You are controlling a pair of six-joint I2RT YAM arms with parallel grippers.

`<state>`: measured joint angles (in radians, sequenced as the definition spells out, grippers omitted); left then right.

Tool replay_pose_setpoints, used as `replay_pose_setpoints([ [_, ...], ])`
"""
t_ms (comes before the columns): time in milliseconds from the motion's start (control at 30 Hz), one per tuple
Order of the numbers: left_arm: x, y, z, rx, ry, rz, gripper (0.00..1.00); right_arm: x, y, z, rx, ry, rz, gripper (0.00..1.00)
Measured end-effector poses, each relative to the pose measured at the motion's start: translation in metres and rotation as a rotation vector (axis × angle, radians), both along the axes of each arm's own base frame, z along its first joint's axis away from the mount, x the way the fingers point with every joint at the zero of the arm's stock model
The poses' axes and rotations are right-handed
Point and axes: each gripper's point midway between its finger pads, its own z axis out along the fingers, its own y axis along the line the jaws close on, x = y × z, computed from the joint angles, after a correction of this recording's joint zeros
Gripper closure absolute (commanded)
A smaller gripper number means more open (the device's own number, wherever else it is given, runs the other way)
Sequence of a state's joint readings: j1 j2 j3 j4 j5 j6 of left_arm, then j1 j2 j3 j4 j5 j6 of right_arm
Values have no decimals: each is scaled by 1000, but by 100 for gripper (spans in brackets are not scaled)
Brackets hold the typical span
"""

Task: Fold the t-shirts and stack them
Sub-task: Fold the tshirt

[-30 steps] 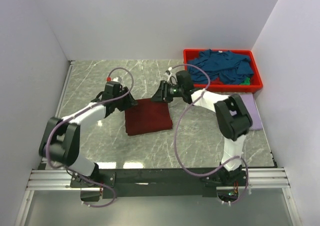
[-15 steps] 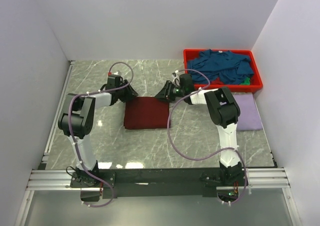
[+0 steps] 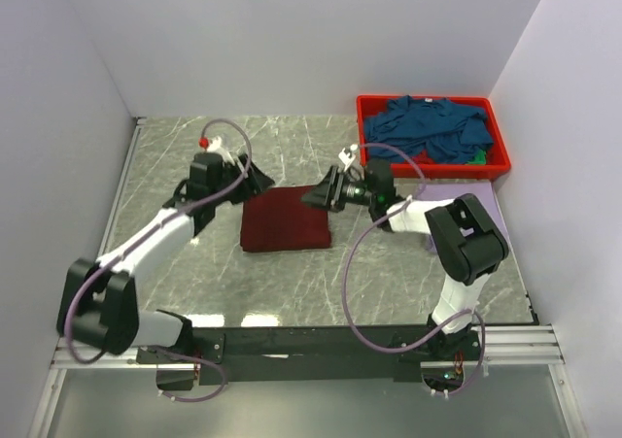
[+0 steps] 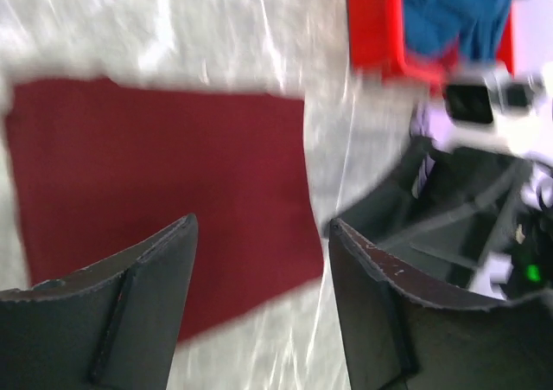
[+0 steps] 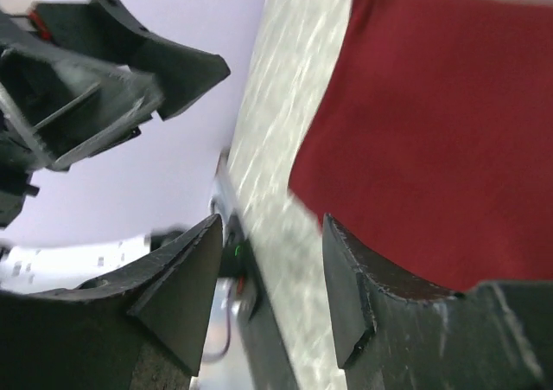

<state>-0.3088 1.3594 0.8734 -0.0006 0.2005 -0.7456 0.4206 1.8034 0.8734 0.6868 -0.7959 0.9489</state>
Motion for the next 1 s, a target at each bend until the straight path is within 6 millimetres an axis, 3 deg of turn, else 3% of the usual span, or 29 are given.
replay_pose_setpoints([
  [67, -26, -10, -10, -7, 11, -41, 35, -21, 4, -11, 13, 38, 38, 43],
  [167, -57, -10, -50, -3, 107, -56, 39, -43, 2, -37, 13, 105, 79, 44],
  [200, -72, -3, -81, 2, 191, -35, 40, -45, 0, -48, 4, 128, 82, 44],
  [300, -99, 9, -131, -11, 349, 24, 43, -52, -5, -79, -24, 192, 86, 45],
  [400, -95, 9, -130, -83, 350, 62, 43, -59, -16, -103, -34, 245, 76, 45],
  [533, -100, 17, -122, -105, 336, 103, 39, -57, -34, -101, -22, 227, 55, 45],
  [700, -104, 34, -91, -77, 254, 162, 30, -59, -31, -79, -39, 185, 60, 42],
  [800, -100, 43, -73, -56, 200, 196, 25, -60, -4, -48, -12, 111, 113, 40],
  [933, -97, 52, -64, -24, 180, 230, 22, -65, 54, -5, 72, 24, 220, 40],
  [1000, -98, 56, -65, -6, 183, 246, 21, -70, 82, 2, 104, 12, 261, 39],
])
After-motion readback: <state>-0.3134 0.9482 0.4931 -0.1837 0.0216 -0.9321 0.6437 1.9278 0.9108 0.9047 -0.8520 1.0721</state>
